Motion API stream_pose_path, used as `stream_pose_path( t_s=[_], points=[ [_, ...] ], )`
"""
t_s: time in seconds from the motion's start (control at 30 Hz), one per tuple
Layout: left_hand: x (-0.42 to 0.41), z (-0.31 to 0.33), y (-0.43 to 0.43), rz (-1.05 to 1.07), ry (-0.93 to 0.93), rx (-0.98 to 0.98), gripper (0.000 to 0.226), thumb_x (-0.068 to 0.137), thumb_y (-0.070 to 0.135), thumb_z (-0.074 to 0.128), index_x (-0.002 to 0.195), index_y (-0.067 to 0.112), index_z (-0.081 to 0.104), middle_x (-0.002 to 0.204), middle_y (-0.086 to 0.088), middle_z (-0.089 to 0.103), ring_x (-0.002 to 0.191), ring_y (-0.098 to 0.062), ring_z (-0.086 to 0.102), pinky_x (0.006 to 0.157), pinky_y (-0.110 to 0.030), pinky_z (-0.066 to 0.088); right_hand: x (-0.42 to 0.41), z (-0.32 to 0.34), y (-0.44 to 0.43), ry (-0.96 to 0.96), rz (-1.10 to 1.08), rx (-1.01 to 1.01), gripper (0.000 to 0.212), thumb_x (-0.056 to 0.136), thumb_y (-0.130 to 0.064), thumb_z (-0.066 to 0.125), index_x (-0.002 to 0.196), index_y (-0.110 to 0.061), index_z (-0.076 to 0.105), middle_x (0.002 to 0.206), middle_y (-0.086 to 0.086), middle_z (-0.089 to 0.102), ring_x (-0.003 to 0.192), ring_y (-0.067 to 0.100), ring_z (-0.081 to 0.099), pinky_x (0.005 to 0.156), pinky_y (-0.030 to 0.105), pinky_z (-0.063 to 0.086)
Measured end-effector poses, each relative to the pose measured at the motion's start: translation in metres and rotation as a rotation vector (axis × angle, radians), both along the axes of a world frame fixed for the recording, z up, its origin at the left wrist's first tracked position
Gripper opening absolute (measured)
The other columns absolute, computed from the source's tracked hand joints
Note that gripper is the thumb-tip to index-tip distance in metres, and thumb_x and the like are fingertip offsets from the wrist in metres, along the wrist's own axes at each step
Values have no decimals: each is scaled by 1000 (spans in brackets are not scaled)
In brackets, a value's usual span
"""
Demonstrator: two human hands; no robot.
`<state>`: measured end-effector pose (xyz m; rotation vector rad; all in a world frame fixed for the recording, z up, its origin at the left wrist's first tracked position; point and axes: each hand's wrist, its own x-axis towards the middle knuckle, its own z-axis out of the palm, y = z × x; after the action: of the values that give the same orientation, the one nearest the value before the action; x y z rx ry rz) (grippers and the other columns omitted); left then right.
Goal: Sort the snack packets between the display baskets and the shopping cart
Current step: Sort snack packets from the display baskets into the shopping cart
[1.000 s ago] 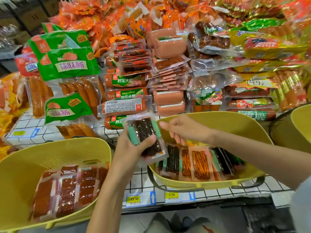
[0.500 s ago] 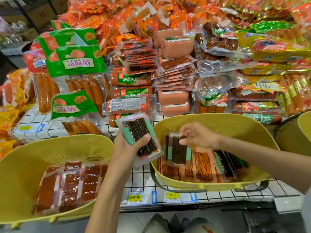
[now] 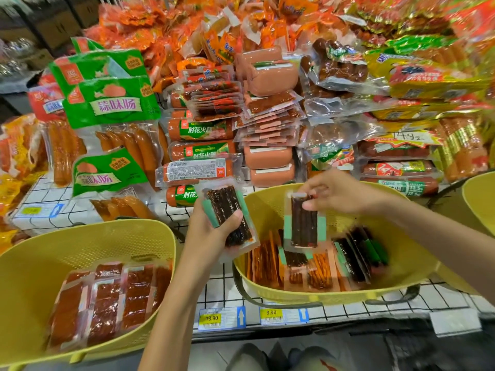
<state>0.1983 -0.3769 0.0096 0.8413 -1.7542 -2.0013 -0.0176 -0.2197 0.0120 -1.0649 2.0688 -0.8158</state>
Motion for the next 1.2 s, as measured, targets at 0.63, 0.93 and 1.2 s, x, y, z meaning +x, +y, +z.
stream_pose_path(
  t_s=[0.63, 0.93, 1.2],
  points=[
    [-19, 16, 35, -150, -29, -351, 35, 92, 30, 54, 124, 19, 43, 113, 4, 58, 105, -14, 62, 89, -45, 54, 84, -4, -17, -1193, -147, -289, 55, 83, -49, 59, 127, -16, 54, 124, 13, 63, 114, 28, 61, 90, 45, 53],
    [-2, 36, 42, -359, 123, -193, 36, 97, 22, 44, 131, 33, 50, 124, 10, 64, 110, -2, 61, 84, -25, 54, 85, -13, -3, -1416, 17, -512, 42, 99, -37, 46, 136, -18, 50, 124, 10, 60, 114, 26, 58, 95, 45, 47],
    [-1, 37, 39, -374, 143, -163, 50, 102, 9, 39, 108, 53, 62, 108, 25, 68, 104, -5, 66, 74, -25, 58, 88, -5, 5, -1624, 20, -563, 42, 103, -30, 34, 139, -9, 40, 121, 19, 59, 106, 31, 61, 84, 44, 51]
  ],
)
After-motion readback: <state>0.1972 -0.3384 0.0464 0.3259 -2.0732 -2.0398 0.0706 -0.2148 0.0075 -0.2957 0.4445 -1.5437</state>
